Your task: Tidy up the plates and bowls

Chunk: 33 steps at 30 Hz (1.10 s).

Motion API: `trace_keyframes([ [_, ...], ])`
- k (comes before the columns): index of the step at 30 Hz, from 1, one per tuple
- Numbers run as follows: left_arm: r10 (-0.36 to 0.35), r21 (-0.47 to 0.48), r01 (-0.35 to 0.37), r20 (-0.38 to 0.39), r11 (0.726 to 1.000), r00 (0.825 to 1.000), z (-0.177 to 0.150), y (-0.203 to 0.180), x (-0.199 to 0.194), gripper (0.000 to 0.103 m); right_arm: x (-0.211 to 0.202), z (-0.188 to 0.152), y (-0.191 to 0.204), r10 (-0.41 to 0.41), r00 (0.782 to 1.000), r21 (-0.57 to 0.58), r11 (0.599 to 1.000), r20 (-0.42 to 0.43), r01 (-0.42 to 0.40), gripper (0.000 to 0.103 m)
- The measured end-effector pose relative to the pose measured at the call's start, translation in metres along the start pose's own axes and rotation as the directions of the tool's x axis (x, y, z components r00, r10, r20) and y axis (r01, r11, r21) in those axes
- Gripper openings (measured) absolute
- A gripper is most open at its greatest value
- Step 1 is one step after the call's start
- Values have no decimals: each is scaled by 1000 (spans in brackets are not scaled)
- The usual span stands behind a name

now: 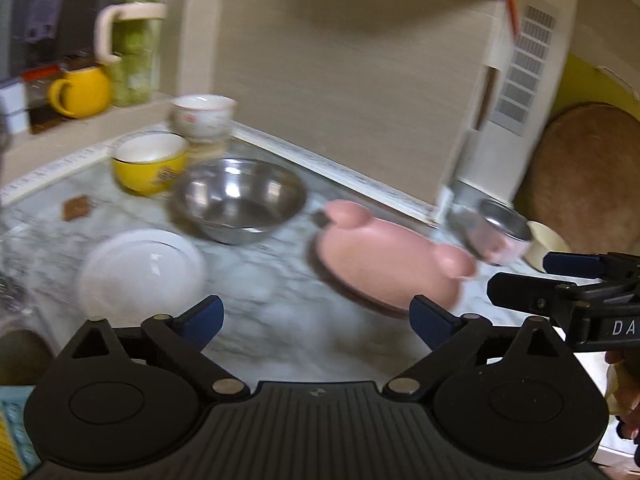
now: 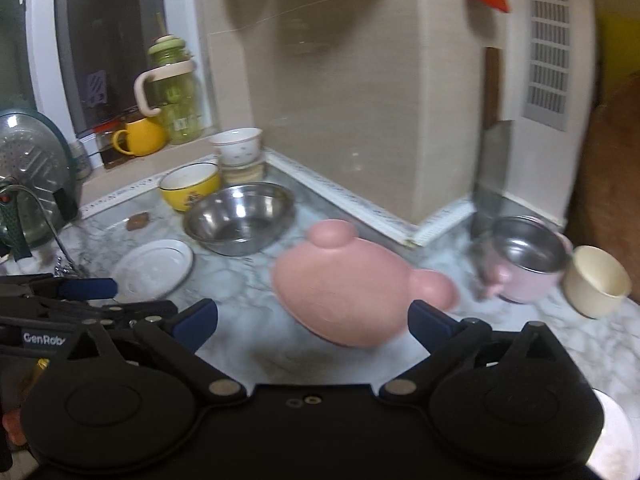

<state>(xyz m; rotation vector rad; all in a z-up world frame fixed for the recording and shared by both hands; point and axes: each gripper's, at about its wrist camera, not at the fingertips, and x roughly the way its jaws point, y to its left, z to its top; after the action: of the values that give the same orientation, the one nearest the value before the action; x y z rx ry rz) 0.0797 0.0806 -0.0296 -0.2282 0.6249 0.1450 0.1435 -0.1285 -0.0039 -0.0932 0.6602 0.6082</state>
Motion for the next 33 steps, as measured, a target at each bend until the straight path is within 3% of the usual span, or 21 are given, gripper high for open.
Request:
trace_keyframes([
  [5,88,-6,-88,41,996,995,6,36,-2,103,27,12,31,32,999,4,999,-7,-32,103],
  [15,175,24,-175,-3,984,985,22,99,28,103,93,28,77,66,995,9,998,-78,-65,103],
  [20,219,28,-218,-21,976,976,25,126,50,103,123,38,100,58,993,-42,997,-99,-62,102],
  [28,214,-13,-215,-61,977,975,26,163,73,103,169,43,123,57,989,-51,997,-139,-64,95],
  [30,207,-18,-209,-92,978,974,26,170,81,103,179,43,126,67,983,-39,996,-168,-75,86],
  [33,174,-68,-183,-124,981,977,25,185,90,102,192,43,132,70,977,-31,996,-204,-78,81],
])
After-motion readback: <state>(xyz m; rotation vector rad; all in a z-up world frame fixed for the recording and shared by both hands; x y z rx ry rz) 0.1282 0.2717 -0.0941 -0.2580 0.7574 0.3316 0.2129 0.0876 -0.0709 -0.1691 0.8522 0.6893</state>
